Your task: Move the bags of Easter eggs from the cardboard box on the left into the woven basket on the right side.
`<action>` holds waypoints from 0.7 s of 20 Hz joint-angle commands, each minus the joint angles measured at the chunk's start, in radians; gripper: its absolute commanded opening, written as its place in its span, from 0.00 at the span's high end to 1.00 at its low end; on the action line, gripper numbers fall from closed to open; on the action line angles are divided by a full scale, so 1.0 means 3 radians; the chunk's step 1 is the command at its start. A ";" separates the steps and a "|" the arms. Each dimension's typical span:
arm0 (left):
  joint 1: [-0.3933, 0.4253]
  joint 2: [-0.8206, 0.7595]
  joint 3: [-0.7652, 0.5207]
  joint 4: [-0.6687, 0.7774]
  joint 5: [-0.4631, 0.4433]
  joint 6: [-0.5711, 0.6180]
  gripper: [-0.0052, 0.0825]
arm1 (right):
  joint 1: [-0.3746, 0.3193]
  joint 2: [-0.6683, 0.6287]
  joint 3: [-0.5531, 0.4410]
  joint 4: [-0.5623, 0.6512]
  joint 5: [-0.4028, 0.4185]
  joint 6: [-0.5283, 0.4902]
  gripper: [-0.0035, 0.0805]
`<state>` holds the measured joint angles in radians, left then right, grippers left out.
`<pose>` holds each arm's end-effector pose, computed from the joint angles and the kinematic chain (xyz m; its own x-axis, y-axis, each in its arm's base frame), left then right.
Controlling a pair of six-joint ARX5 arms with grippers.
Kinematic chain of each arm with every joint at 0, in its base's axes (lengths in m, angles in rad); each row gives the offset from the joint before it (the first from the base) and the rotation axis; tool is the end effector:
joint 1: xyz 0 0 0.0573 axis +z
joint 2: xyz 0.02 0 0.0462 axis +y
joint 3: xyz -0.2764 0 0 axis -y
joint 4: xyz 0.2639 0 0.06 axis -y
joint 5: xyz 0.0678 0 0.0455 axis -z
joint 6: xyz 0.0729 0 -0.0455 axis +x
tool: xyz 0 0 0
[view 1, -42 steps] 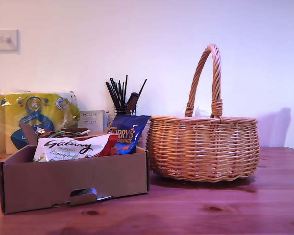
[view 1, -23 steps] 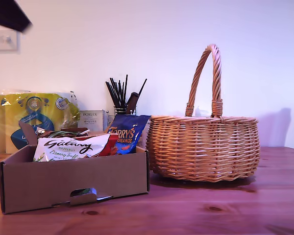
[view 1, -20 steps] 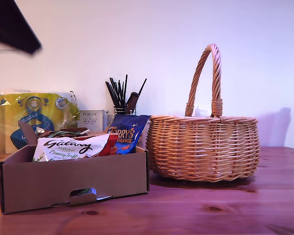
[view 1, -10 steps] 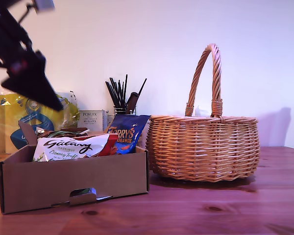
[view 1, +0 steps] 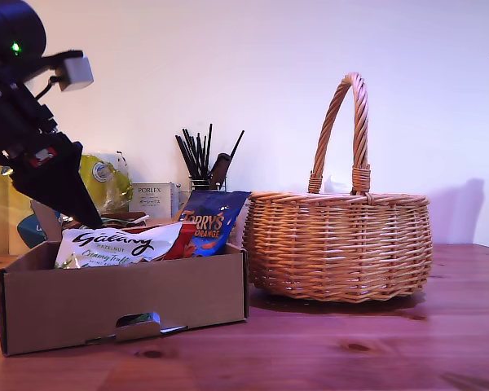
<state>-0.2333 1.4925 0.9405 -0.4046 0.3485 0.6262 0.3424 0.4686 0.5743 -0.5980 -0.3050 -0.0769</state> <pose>0.3183 -0.1012 0.1804 0.4480 -0.4575 -0.7681 0.7972 0.5933 0.1116 0.1344 0.0712 0.2509 0.6910 0.5651 -0.4508 -0.6020 0.7950 0.0738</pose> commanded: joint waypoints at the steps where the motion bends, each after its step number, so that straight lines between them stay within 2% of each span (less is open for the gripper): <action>1: 0.0033 0.0083 -0.0010 0.0005 -0.0024 -0.0032 0.21 | 0.0015 -0.0019 0.0034 0.0032 -0.0031 -0.0011 0.97; 3: 0.0081 0.0132 -0.0010 0.0001 -0.0085 -0.0061 0.21 | 0.0015 -0.0019 0.0034 0.0032 -0.0089 -0.0011 0.97; 7: 0.0095 0.0134 -0.0010 -0.0042 -0.0011 -0.0155 0.21 | 0.0015 -0.0019 0.0034 0.0032 -0.0099 -0.0011 0.97; 10: 0.0095 0.0206 -0.0010 -0.0142 0.0221 -0.0323 0.21 | 0.0015 -0.0019 0.0034 0.0034 -0.0100 -0.0011 0.97; 14: 0.0075 0.0347 -0.0010 -0.0192 0.0465 -0.0341 0.21 | 0.0015 -0.0019 0.0034 0.0033 -0.0099 -0.0011 0.97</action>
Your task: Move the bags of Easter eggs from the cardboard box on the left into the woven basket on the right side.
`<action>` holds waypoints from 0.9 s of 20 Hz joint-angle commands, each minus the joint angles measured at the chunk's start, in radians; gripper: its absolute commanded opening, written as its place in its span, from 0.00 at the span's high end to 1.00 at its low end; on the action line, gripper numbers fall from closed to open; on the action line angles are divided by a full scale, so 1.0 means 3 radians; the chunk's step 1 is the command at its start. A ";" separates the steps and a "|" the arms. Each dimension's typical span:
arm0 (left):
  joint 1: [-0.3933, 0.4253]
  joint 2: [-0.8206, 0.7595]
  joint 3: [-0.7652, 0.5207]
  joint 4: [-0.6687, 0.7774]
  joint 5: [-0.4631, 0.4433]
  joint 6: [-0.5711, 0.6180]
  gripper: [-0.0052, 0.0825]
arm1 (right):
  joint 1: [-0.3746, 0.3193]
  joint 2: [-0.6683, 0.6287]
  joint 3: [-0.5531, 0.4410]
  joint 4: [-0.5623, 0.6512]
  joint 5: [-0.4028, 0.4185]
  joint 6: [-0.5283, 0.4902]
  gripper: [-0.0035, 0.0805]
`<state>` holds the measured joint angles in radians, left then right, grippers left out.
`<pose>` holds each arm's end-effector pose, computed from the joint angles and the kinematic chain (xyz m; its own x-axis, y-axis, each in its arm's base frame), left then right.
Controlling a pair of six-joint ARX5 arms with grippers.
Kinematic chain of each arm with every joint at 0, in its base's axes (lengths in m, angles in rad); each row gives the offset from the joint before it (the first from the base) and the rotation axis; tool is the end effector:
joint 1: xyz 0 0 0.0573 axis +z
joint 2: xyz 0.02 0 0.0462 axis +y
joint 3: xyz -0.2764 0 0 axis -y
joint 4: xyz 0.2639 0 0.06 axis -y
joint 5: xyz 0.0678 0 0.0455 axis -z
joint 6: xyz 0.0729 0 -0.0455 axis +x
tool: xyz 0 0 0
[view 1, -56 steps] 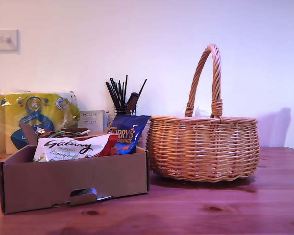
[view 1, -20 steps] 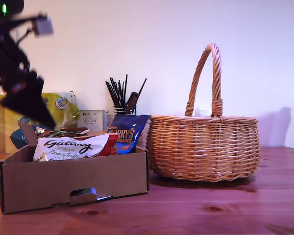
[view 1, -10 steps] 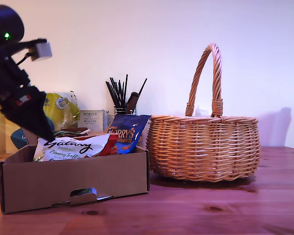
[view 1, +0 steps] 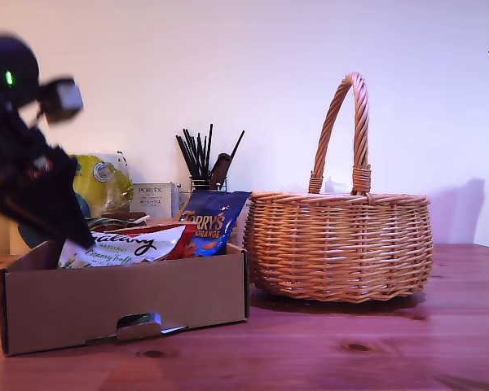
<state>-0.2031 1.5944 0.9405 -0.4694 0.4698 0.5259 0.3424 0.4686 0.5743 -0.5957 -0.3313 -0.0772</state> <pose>0.3165 -0.0989 0.1472 0.2866 -0.5212 -0.8039 0.7647 0.6299 -0.1358 0.1335 0.0727 0.2515 0.6767 0.5865 -0.4450 -0.6203 0.7798 0.0846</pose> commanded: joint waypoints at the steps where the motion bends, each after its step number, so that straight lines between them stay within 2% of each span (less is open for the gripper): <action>1: -0.0042 0.0008 -0.0008 0.0088 0.0099 -0.0008 0.21 | 0.0015 -0.0019 0.0034 0.0025 -0.0011 -0.0010 0.97; 5: -0.0080 0.0001 0.0060 0.0126 0.0298 -0.0008 0.21 | 0.0015 -0.0019 0.0034 0.0025 -0.0011 -0.0010 0.97; 11: -0.0277 0.0019 0.0058 0.0070 0.0314 -0.0006 0.23 | 0.0015 -0.0019 0.0034 0.0038 -0.0011 -0.0010 0.97; 14: -0.0380 0.0107 0.0058 0.0047 0.0280 -0.0006 0.33 | 0.0015 -0.0019 0.0034 0.0038 -0.0010 -0.0010 0.97; 18: -0.0459 0.0254 0.0058 0.0056 0.0083 -0.0008 0.44 | 0.0015 -0.0019 0.0034 0.0037 -0.0011 -0.0009 0.97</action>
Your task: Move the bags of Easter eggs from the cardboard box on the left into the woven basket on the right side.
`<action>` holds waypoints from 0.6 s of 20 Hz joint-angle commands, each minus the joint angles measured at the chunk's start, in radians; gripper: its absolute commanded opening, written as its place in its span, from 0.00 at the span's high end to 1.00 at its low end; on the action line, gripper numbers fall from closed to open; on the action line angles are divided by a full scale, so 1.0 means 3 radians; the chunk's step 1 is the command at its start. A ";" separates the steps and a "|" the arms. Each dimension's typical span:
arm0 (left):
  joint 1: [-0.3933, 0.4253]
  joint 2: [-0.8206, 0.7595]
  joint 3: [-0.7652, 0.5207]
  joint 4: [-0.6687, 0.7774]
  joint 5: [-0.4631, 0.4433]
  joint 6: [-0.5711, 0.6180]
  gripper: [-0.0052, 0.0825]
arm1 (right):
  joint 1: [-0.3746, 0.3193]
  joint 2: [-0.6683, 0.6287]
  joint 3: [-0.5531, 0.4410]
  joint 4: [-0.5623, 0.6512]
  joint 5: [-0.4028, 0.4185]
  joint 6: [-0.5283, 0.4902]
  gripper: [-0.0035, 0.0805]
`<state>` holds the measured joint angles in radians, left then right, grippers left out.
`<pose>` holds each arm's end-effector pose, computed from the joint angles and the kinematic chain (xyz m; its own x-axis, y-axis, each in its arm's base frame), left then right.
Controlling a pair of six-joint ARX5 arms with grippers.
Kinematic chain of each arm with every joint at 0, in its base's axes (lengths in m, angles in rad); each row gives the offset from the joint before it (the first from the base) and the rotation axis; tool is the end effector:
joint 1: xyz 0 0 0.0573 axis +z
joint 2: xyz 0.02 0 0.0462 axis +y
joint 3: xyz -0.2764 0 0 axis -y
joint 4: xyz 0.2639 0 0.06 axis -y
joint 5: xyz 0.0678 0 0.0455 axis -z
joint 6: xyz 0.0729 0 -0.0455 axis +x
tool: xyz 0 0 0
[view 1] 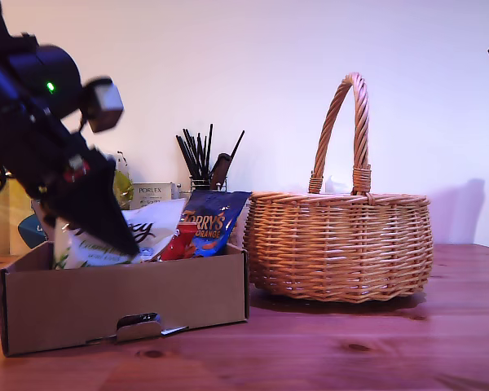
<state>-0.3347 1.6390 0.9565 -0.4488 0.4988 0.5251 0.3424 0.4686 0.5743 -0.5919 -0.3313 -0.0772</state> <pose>0.3074 -0.1438 0.1401 0.1958 -0.5746 -0.7947 0.8444 0.5108 -0.1613 0.1337 0.0728 0.2519 0.6783 0.5871 -0.4419 -0.6206 0.7797 0.0834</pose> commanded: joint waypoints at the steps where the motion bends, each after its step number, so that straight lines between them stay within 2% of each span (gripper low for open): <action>1: -0.0023 0.0142 0.0005 -0.0003 -0.0048 -0.0005 0.46 | 0.0015 -0.0019 0.0034 0.0024 -0.0011 -0.0009 0.97; 4: -0.0022 0.0184 0.0005 0.0013 -0.0126 -0.0005 0.54 | 0.0015 -0.0019 0.0034 0.0022 -0.0011 -0.0009 0.97; 9: -0.0020 0.0183 0.0048 0.0028 -0.0118 -0.0005 0.90 | 0.0015 -0.0019 0.0034 0.0023 -0.0010 -0.0009 0.97; 12: -0.0019 0.0158 0.0220 -0.0103 -0.0114 -0.0006 0.96 | 0.0015 -0.0019 0.0034 0.0023 -0.0010 -0.0009 0.97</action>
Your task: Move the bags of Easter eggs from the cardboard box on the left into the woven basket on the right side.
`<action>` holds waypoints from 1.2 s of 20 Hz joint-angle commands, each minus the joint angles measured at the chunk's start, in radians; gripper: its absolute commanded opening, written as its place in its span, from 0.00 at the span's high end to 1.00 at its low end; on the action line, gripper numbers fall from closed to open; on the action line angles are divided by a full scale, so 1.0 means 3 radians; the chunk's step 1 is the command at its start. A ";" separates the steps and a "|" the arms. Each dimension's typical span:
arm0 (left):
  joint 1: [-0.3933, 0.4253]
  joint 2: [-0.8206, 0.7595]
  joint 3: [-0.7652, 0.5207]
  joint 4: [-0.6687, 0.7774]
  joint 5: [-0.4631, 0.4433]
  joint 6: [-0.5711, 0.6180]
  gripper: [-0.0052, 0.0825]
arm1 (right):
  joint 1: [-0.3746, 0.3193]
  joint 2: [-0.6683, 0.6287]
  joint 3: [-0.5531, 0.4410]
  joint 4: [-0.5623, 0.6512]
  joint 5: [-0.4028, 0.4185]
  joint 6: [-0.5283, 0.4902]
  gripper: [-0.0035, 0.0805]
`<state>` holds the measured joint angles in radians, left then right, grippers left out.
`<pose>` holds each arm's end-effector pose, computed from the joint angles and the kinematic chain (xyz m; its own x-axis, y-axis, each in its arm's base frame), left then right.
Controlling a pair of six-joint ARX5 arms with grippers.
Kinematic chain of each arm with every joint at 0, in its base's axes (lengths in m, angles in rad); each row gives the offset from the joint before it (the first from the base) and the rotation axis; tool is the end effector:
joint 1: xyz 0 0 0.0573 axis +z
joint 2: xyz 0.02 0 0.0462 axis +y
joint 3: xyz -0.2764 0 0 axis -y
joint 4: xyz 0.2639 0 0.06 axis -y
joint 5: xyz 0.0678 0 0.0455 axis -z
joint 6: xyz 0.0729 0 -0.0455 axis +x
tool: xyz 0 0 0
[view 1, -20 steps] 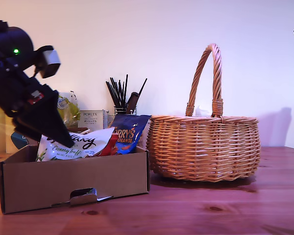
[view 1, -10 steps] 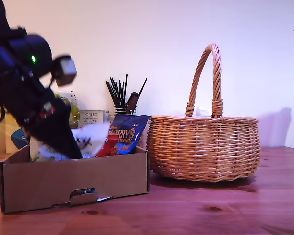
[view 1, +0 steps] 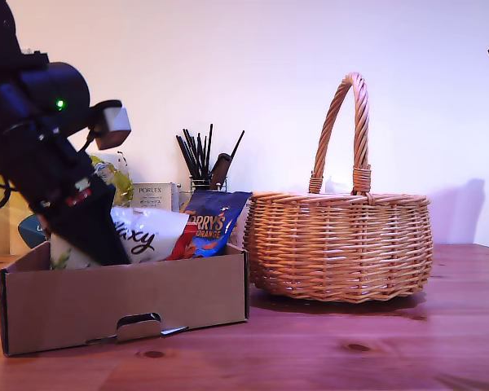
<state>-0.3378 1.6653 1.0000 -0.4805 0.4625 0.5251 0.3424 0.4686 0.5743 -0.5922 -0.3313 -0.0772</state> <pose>0.3153 -0.1452 0.1418 0.2003 -0.5433 -0.8153 0.8377 0.5265 -0.1450 0.1337 0.0728 0.2519 0.6782 0.5870 -0.4421 -0.6205 0.7797 0.0834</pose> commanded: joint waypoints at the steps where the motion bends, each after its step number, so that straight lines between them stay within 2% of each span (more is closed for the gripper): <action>1: -0.0009 0.0045 0.0161 -0.0088 0.0011 -0.0006 0.96 | 0.0015 -0.0019 0.0034 0.0025 -0.0011 -0.0009 0.97; 6: -0.0009 -0.0005 0.0801 -0.0697 0.0167 -0.0008 0.96 | 0.0015 -0.0019 0.0034 0.0025 -0.0010 -0.0009 0.97; 9: -0.0019 -0.0005 0.1137 -0.0689 0.0708 -0.0128 0.96 | 0.0015 -0.0019 0.0034 0.0027 -0.0010 -0.0009 0.97; 11: -0.0098 -0.0005 0.1198 -0.0248 0.0900 -0.0477 0.96 | 0.0014 -0.0019 0.0034 0.0029 -0.0010 -0.0010 0.97; 13: -0.0223 0.0023 0.1198 0.0320 0.0889 -0.0743 0.96 | 0.0014 -0.0019 0.0034 0.0037 -0.0009 -0.0010 0.97; 15: -0.0366 0.0114 0.1199 0.0900 0.0828 -0.0978 0.96 | 0.0014 -0.0019 0.0034 0.0039 -0.0009 -0.0010 0.97; 18: -0.0553 0.0333 0.1203 0.1583 0.0575 -0.1383 0.96 | 0.0014 -0.0019 0.0034 0.0038 -0.0009 -0.0010 0.97; 21: -0.0690 0.0612 0.1213 0.2022 0.0406 -0.1619 0.96 | 0.0014 -0.0019 0.0034 0.0039 -0.0009 -0.0010 0.97; 24: -0.0785 0.0771 0.1213 0.2169 0.0244 -0.1700 0.96 | 0.0014 -0.0019 0.0034 0.0037 -0.0010 -0.0010 0.97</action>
<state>-0.5678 1.9091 1.3674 0.1406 0.5388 0.0238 0.3424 0.4686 0.5743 -0.5877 -0.3313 -0.0772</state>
